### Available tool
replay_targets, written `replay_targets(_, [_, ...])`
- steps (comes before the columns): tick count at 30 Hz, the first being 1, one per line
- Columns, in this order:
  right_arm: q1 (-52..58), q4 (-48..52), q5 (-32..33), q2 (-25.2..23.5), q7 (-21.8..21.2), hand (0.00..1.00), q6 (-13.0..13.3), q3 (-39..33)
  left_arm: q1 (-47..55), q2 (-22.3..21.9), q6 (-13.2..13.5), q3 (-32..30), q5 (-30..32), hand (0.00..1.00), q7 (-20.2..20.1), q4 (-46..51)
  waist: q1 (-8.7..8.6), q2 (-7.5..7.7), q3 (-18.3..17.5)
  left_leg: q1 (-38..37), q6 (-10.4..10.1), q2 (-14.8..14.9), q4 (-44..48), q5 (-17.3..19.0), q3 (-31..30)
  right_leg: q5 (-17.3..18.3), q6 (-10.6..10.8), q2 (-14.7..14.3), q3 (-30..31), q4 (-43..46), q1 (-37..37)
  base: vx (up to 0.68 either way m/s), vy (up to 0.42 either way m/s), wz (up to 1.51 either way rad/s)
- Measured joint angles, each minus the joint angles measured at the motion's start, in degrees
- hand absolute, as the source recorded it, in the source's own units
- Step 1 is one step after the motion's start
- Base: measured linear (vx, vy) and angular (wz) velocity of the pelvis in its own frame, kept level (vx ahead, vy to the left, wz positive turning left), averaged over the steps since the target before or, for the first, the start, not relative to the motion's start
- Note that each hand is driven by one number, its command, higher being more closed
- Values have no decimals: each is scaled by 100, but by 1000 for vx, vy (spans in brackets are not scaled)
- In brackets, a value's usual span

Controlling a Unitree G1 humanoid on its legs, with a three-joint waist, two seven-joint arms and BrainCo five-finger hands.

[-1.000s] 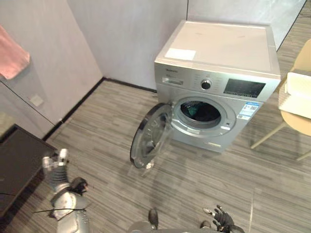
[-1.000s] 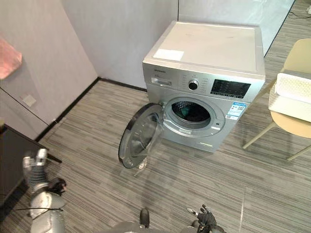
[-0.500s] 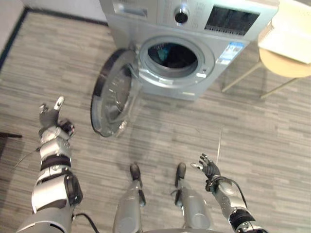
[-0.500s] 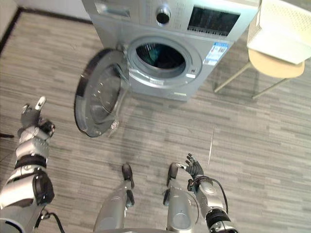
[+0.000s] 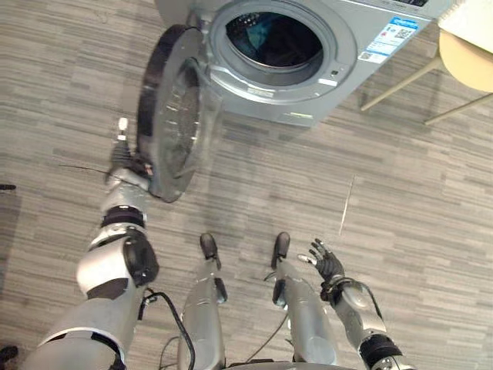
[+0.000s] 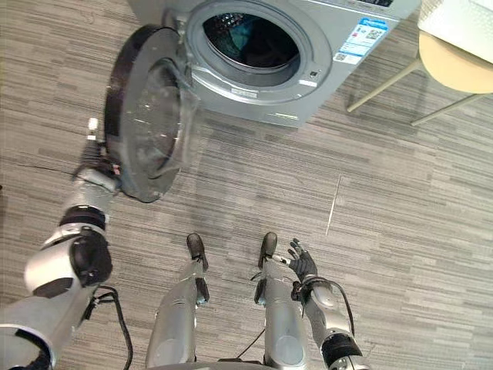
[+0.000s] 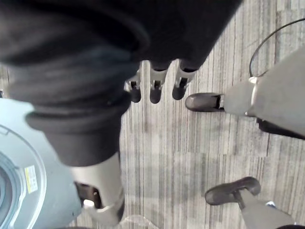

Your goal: Pick up the laundry basket with both hands and put the clothes into the washing machine.

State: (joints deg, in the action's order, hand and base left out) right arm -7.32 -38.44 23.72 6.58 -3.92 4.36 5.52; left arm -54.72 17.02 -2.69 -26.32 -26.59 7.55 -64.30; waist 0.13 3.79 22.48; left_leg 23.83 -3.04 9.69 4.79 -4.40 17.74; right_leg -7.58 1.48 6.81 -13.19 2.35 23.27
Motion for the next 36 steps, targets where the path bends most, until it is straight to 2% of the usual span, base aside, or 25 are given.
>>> replay_targets(1, [-199, -14, -90, -96, 6, 0, -6, 54, -12, -303, 6, 689, -255, 0, -38, -90, 0, 4, -2, -62, 1, -35, -20, 1, 28, 2, 1, 41, -1, 29, -41, -40, 23, 6])
replay_targets(2, [-290, -19, -126, -126, 12, 0, -10, 118, -25, -447, 1, 1012, -359, 0, -79, -107, -9, 4, -3, -87, 2, -64, -45, 0, 40, 2, 1, 68, 3, 34, -53, -59, 46, 6])
replay_targets(3, [-503, -102, -170, -180, 21, 0, -36, 200, -46, -735, 26, 1714, -500, 0, -109, -110, -50, 4, -3, -136, 4, -127, -93, -1, 78, 1, 2, 130, 12, 33, -79, -42, 45, 4])
replay_targets(4, [-616, -170, -181, -202, 24, 0, -43, 255, -50, -841, 45, 1996, -540, 0, -113, -110, -88, 4, -3, -160, 5, -160, -107, -2, 81, 0, 4, 156, 19, 33, -96, -44, 63, 3])
replay_targets(5, [-799, -334, -186, -291, 27, 0, -47, 355, -120, -1169, 20, 2651, -608, 0, -148, -100, -138, 5, -4, -250, 23, -246, -194, -15, 109, -22, 37, 225, 52, 31, -133, -28, 55, 1])
replay_targets(6, [-856, -420, -187, -323, 29, 0, -53, 385, -160, -1333, 3, 2869, -609, 0, -147, -85, -162, 1, -7, -284, 49, -282, -236, -34, 113, -35, 55, 250, 60, 23, -148, -14, 83, 1])
replay_targets(8, [-974, -746, -186, -428, 27, 0, -71, 417, -226, -1946, -8, 3611, -352, 0, -142, 163, -268, 1, -12, -383, 132, -416, -349, -93, 126, -111, 152, 345, 91, -79, -210, 15, 73, -3])
replay_targets(10, [-993, -933, -186, -421, 27, 0, -83, 439, -263, -2265, -39, 3989, -129, 0, -149, 333, -310, -6, -16, -399, 144, -489, -390, -102, 141, -167, 197, 393, 137, -148, -221, 41, 64, -4])
replay_targets(12, [-1006, -1174, -199, -406, 18, 0, -103, 454, -267, -2472, -69, 4440, 224, 0, -226, 437, -494, -3, -18, -442, 147, -561, -393, -101, 147, -245, 258, 430, 247, -269, -285, 54, 58, -10])
replay_targets(16, [-990, -1449, -366, -301, 1, 0, -104, 452, -208, -2457, -87, 4522, 717, 0, -198, 566, -565, -11, -21, -562, 147, -575, -394, -97, 133, -266, 276, 424, 384, -278, -313, 28, 0, -19])
replay_targets(18, [-966, -1610, -414, -217, -5, 0, -106, 438, 16, -2440, -86, 4851, 958, 0, -222, 937, -568, -42, -38, -566, 147, -560, -428, -97, 80, -267, 275, 399, 387, -281, -313, 5, -6, 2])
replay_targets(22, [-818, -1751, -508, -38, -9, 0, -111, 213, 678, -2390, -120, 5098, 1624, 0, -264, 1397, -570, -246, -147, -571, 151, -599, -489, -99, -2, -284, 298, 382, 364, -305, -331, 14, -7, 5])
replay_targets(26, [-795, -1922, -649, -15, -10, 0, -110, 80, 1354, -2212, -188, 5091, 2014, 0, -271, 1785, -555, -367, -214, -584, 149, -609, -490, -107, -83, -289, 304, 379, 250, -355, -409, 27, 0, 9])
replay_targets(31, [-788, -1831, -736, 12, -5, 0, -69, -121, 2268, -1664, -124, 5015, 2076, 0, -382, 2699, -536, -405, -229, -574, 213, -656, -491, -165, -250, -286, 303, 375, 76, -391, -520, 23, 6, 16])
replay_targets(34, [-586, -1706, -827, 77, -7, 0, -33, -126, 3245, -1456, 29, 4669, 2042, 0, -474, 3245, -389, -505, -288, -590, 204, -645, -423, -162, -444, -234, 296, 365, -108, -446, -725, 38, 5, 36])
replay_targets(35, [-519, -1696, -857, 81, -11, 0, -26, -99, 3648, -1352, 136, 4520, 1978, 0, -498, 3367, -348, -546, -311, -467, 177, -589, -81, 41, -579, -87, 293, 348, -264, -425, -845, 39, -17, 52])
replay_targets(36, [-401, -1697, -862, 100, -22, 0, 4, -59, 4015, -1310, 198, 4346, 1852, 0, -517, 3386, -246, -636, -343, -225, 136, -440, 577, 441, -711, 92, 294, 278, -430, -303, -964, 38, -25, 55])
